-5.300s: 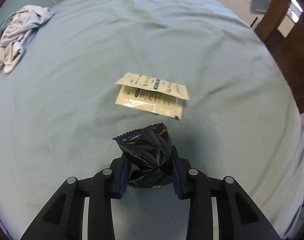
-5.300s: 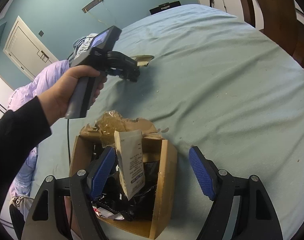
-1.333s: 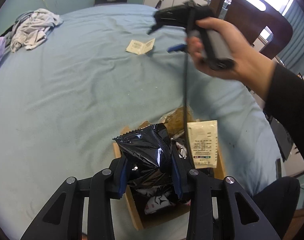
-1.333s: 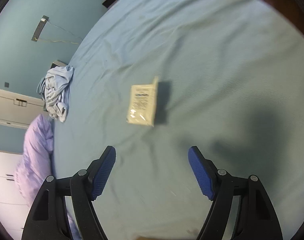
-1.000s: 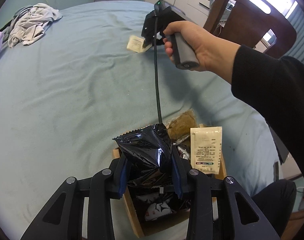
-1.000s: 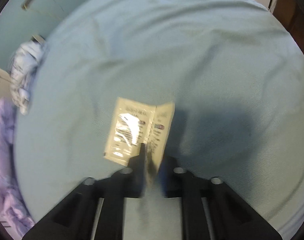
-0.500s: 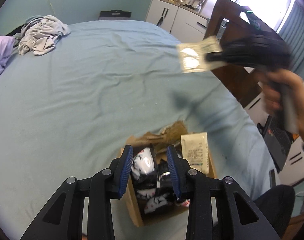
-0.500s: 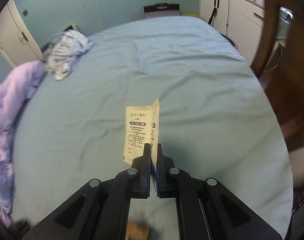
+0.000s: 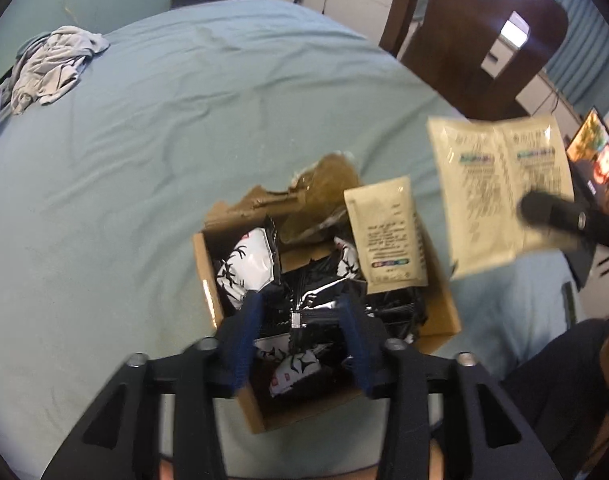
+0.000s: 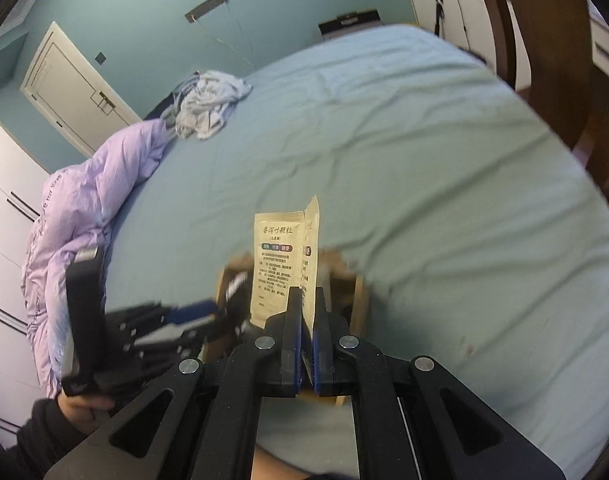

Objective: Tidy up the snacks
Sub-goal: 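Release the black packet into the box while the right gripper carries the sachet over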

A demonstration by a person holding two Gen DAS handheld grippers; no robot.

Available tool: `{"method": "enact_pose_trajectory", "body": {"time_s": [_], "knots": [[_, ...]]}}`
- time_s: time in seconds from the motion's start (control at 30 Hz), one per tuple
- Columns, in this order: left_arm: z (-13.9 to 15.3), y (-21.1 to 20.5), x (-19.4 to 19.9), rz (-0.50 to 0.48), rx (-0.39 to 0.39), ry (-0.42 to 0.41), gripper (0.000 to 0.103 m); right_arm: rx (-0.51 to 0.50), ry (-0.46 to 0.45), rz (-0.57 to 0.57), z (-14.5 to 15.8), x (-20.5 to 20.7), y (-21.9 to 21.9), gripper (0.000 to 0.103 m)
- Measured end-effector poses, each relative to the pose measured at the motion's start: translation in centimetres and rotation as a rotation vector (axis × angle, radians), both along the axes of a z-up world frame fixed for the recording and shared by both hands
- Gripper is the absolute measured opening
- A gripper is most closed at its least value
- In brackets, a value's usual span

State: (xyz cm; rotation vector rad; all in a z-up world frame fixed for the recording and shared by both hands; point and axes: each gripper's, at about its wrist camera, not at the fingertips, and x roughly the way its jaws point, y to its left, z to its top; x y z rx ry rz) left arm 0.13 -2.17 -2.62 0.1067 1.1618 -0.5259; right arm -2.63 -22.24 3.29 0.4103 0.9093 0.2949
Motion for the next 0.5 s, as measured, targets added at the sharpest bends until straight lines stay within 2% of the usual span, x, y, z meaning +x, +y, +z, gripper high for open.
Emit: {"method": "enact_pose_trajectory", "body": {"time_s": [0.03, 0.07, 0.17, 0.27, 0.37, 0.5], "knots": [[0.0, 0.0, 0.0, 0.002, -0.007, 0.0, 0.067, 0.002, 0.009, -0.008, -0.6, -0.6, -0.4, 0.002], [0.1, 0.2, 0.1, 0.007, -0.022, -0.005, 0.075, 0.005, 0.019, -0.011, -1.1, -0.6, -0.4, 0.002], [1.3, 1.0, 0.2, 0.032, -0.066, -0.047, 0.087, -0.004, 0.042, -0.018, -2.4, -0.2, 0.3, 0.002], [2.1, 2.0, 0.2, 0.077, -0.082, -0.079, 0.093, -0.034, 0.047, -0.018, -3.0, 0.7, 1.9, 0.002], [2.8, 3.1, 0.0, 0.143, -0.033, -0.149, 0.095, -0.05, 0.053, -0.018, -3.1, 1.5, 3.3, 0.002], [3.8, 4.8, -0.2, 0.206, -0.035, -0.197, 0.098, -0.051, 0.061, -0.004, -3.7, 3.5, 5.6, 0.002]]}}
